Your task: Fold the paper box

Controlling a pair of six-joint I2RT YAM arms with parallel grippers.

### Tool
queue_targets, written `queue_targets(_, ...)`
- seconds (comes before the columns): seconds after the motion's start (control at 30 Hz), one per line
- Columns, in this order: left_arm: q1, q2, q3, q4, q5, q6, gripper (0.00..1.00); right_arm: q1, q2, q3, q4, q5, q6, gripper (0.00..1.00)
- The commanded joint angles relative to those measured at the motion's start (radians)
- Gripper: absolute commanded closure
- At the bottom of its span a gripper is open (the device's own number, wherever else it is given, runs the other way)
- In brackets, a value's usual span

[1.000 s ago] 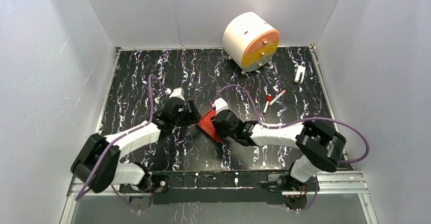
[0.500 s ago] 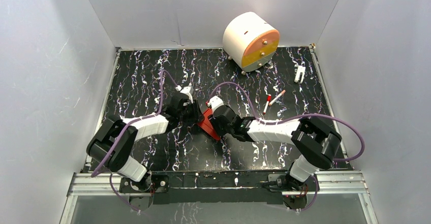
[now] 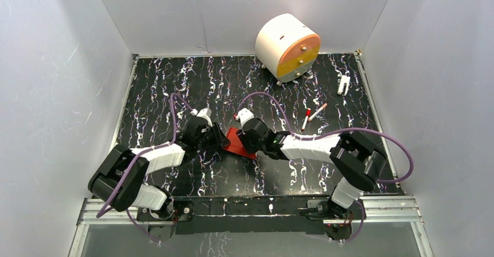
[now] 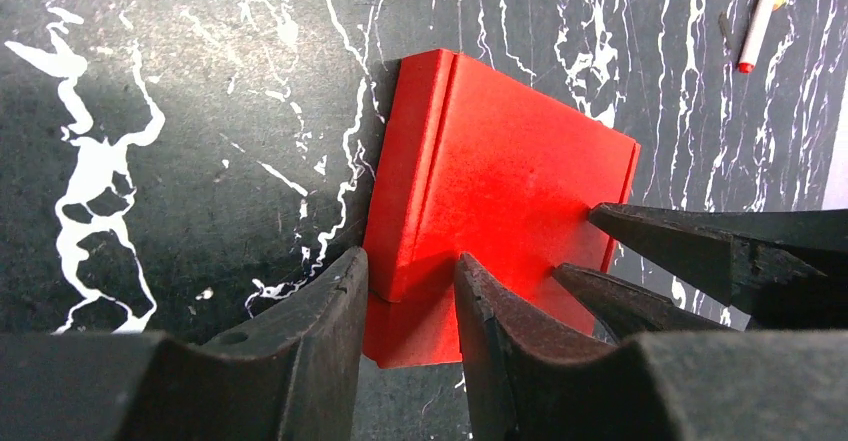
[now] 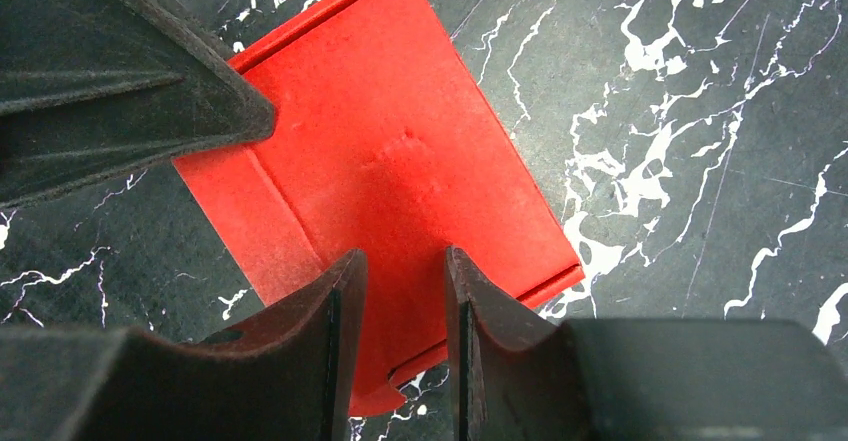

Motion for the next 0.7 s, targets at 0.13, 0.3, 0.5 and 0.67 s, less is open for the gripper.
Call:
queue_targets(0.13,-0.028,-0.043,-0.033,-0.021,0.017,-0.068,0.67,-0.003,0.059,-0.001,-0.068,-0.060,-0.005,0.58)
queue_targets(0.3,-0.031,-0.058,-0.031,-0.046,-0.033,-0.040,0.66,-0.003,0.086,0.015,-0.066,-0.079,-0.025,0.58)
queue_targets(0.5,-0.034,0.023,-0.024,-0.021,-0.033,-0.023,0.67,-0.004,0.072,0.024,-0.059,-0.106,-0.052,0.54)
queue_targets(0.67,-0.036,0.052,-0.039,-0.016,-0.056,-0.014,0.68,-0.003,0.016,0.022,-0.068,-0.100,-0.094,0.50)
